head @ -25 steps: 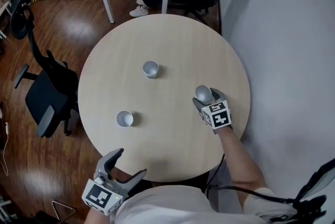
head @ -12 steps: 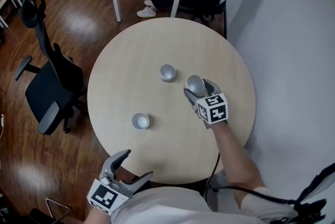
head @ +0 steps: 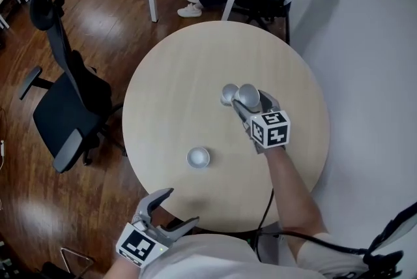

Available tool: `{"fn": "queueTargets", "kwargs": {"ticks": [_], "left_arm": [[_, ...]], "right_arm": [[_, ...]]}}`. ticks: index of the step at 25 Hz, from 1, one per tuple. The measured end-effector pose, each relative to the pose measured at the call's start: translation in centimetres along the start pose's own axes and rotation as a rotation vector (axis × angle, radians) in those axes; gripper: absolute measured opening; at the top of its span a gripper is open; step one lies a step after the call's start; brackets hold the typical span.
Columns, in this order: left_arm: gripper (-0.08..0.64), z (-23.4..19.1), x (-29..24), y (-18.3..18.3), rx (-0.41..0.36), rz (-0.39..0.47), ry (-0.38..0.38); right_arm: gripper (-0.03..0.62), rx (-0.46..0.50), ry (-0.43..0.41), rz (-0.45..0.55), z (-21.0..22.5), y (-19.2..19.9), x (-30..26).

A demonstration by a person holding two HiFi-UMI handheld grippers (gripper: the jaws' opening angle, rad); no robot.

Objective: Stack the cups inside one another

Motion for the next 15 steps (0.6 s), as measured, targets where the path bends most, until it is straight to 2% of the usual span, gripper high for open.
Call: {"fn": "queueTargets", "kwargs": {"ticks": [7,15], "left_arm": [[0.391,-2.6,0.7,-0.4,0.008,0.012,0.021],[0.391,-4.7,1.3,-0.5,0.018,0.03,0.017]], "right_arm": [[0.353,-0.001,0.039,0.012,-0.2,-1.0,-2.8],[0.359,0.02,0.057,-0.045,-0.4,0.5,-4.9]]}}
Point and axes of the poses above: the fingertips, and each gripper's own axes: x backward along the fingers, z to its right, y out of its underside, the point moved 8 cm from there along x, backward along the fingers, and after that the axes turned 14 degrees about z, right-handed, at the moved point
